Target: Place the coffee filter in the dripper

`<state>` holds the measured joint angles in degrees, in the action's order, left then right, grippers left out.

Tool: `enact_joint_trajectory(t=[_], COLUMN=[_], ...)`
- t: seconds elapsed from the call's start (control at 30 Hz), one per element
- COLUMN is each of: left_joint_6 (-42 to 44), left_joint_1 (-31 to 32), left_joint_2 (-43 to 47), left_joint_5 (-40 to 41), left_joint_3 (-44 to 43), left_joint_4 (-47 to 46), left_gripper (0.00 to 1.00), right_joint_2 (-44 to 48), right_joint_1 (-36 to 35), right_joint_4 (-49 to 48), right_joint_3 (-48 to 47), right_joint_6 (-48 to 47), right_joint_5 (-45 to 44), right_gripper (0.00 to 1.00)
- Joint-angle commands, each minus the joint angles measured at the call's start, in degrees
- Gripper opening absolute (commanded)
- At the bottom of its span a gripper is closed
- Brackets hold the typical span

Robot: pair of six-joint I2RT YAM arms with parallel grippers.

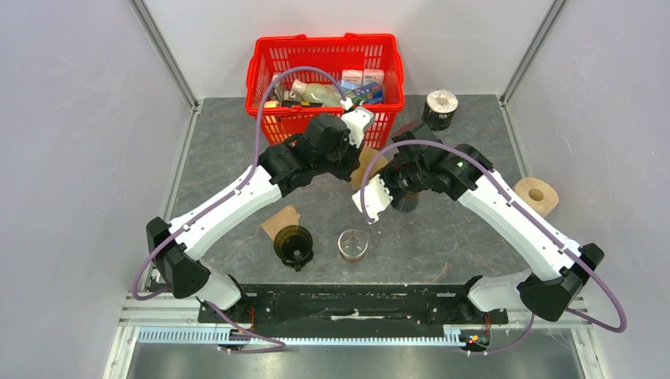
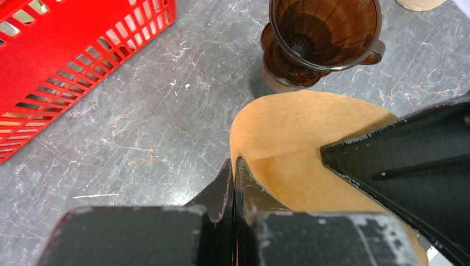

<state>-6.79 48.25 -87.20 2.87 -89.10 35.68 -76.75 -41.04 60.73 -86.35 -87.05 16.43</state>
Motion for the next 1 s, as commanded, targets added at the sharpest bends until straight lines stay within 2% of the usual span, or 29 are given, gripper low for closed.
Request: enact_joint_trajectory(t=[0.0,0.07,0.17,0.23,0.27,0.33,0.37,0.53,0.63,0.73,0.8,0.9,0.97], left_joint_6=[4.58,4.51,3.96,3.33,2.92,2.32,2.14,0.89,-0.92,-2.69,-4.18,-6.79,-7.74], left_joint_1=[-0.61,-0.61,-0.61,-0.57,-0.53,-0.52,-0.44,-0.44,-0.44,-0.44,-0.44,-0.44,-0.46], left_joint_2=[3.42,3.95,4.27,4.24,4.31,4.12,4.13,3.80,3.61,3.83,4.14,4.75,5.27], left_joint_5=[2.96,2.54,3.39,5.81,7.57,10.33,11.45,16.51,19.57,20.92,21.48,21.90,21.65], left_joint_3=[1.57,2.15,2.43,2.44,2.53,2.60,2.67,3.04,3.24,3.91,4.40,5.30,6.22], left_joint_4=[-2.56,-3.29,-4.02,-4.13,-4.29,-4.65,-4.98,-6.49,-7.45,-8.83,-9.67,-10.81,-11.94], left_gripper=[0.02,0.02,0.02,0.02,0.02,0.02,0.02,0.02,0.02,0.02,0.02,0.02,0.02], right_joint_2=[1.59,1.96,3.94,6.00,7.00,8.64,9.49,13.37,15.43,16.93,16.98,16.00,15.20], right_joint_1=[-0.18,-0.17,-0.16,-0.15,-0.18,-0.18,-0.13,-0.15,-0.10,-0.09,-0.10,-0.10,-0.05], right_joint_4=[-0.06,-2.27,-8.23,-14.25,-16.60,-19.32,-20.13,-29.98,-42.50,-55.53,-62.07,-54.56,-52.67], right_joint_3=[0.73,1.19,3.02,5.02,5.95,7.08,7.58,11.63,16.01,20.49,21.53,20.04,20.07], right_joint_6=[0.41,1.30,3.84,7.39,9.31,12.01,13.24,22.93,37.23,58.63,77.99,102.87,108.34], right_joint_5=[-1.92,-1.50,-0.04,1.04,1.49,2.70,3.61,4.18,-2.53,-13.98,-29.53,-44.99,-45.13], right_gripper=[0.09,0.19,0.43,0.51,0.60,0.90,0.97,0.97,0.97,0.97,0.97,0.97,0.97])
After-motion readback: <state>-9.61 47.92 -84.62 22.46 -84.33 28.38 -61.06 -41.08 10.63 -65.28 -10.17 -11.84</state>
